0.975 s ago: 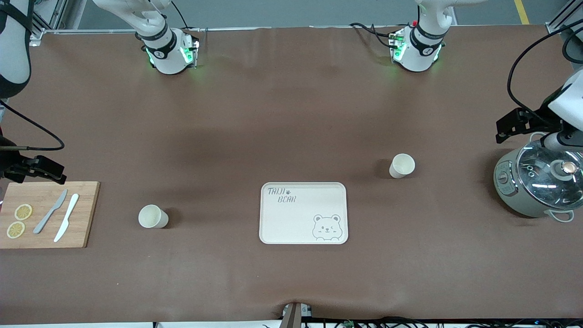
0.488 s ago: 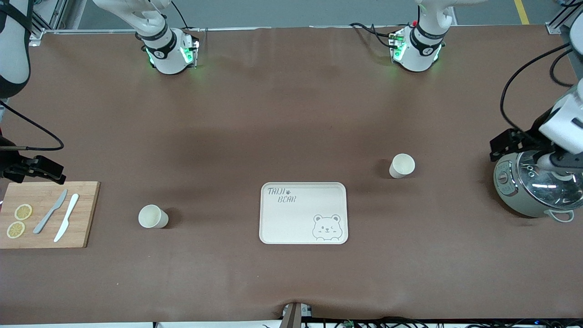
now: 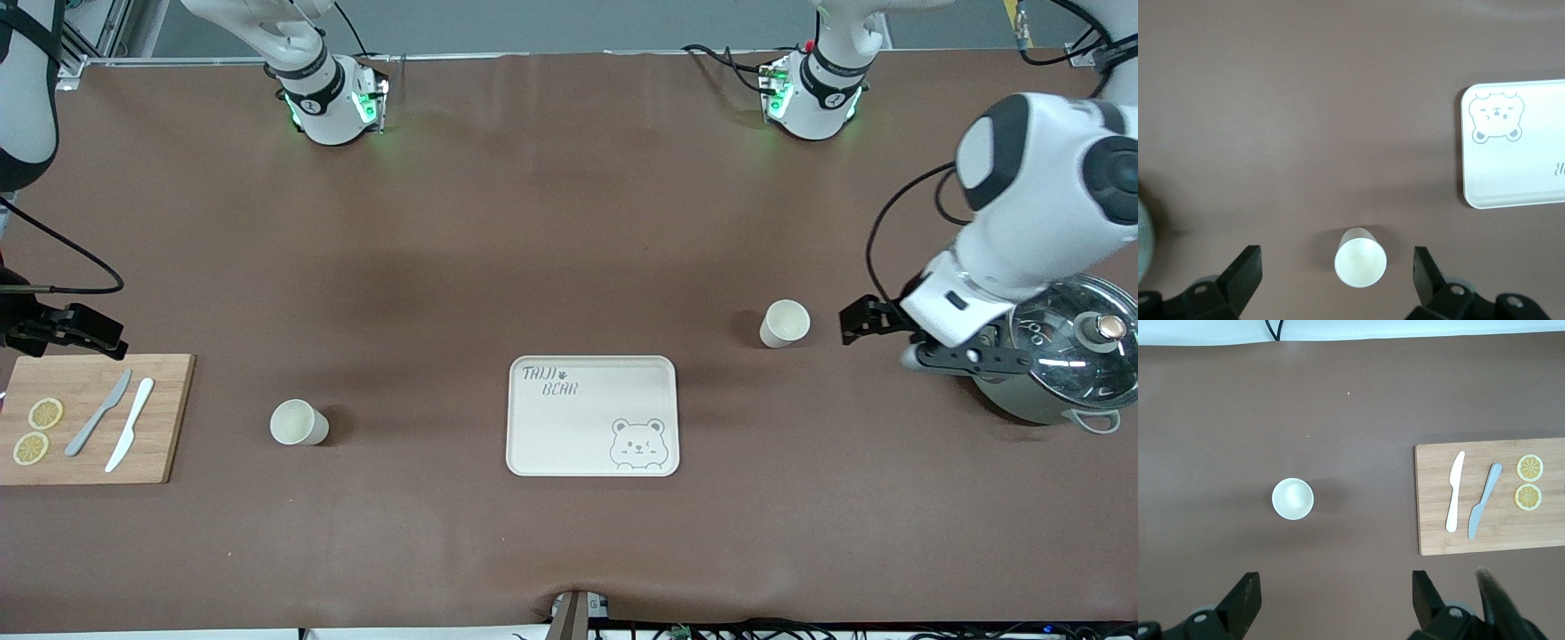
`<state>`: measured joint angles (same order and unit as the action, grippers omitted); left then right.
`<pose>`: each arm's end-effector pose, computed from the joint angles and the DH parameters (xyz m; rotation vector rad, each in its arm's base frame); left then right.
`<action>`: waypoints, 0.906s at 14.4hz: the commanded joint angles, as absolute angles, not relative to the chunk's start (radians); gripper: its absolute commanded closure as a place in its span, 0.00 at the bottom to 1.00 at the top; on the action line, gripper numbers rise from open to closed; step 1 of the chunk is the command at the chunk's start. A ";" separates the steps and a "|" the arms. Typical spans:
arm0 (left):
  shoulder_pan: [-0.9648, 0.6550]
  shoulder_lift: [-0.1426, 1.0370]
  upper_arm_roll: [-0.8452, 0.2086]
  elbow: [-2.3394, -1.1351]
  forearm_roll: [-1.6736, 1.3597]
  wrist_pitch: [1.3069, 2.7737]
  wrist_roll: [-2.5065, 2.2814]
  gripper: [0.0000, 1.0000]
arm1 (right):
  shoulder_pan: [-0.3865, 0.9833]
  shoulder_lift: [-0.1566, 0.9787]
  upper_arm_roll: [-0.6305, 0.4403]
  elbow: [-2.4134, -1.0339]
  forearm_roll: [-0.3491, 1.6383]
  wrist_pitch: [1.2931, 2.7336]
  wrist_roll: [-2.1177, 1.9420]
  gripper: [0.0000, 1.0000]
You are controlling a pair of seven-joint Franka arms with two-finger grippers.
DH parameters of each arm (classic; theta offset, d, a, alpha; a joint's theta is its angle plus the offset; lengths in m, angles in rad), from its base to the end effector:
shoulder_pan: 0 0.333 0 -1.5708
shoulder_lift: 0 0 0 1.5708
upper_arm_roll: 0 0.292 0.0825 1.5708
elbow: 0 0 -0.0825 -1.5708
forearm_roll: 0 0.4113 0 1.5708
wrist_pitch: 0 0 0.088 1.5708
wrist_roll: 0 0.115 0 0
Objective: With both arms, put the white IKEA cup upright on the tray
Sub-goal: 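Move the left gripper from the pot toward the white cup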
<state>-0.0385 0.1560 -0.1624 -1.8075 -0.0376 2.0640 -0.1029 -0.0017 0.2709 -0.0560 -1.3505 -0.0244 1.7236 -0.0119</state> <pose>0.6248 -0.1259 0.4232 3.0622 -0.1205 0.1415 0.6708 -0.0366 0.5488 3.0943 -0.0627 0.1568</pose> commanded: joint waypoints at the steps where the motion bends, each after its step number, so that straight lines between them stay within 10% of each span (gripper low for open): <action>1: -0.028 -0.032 -0.166 -2.167 -0.069 2.283 -0.103 0.00 | -0.002 0.265 -0.054 -1.347 -0.037 1.723 0.000 0.00; 13: -0.026 0.054 -0.166 -2.430 -0.069 2.603 -0.103 0.00 | 0.015 0.311 -0.054 -1.383 -0.040 1.795 -0.005 0.00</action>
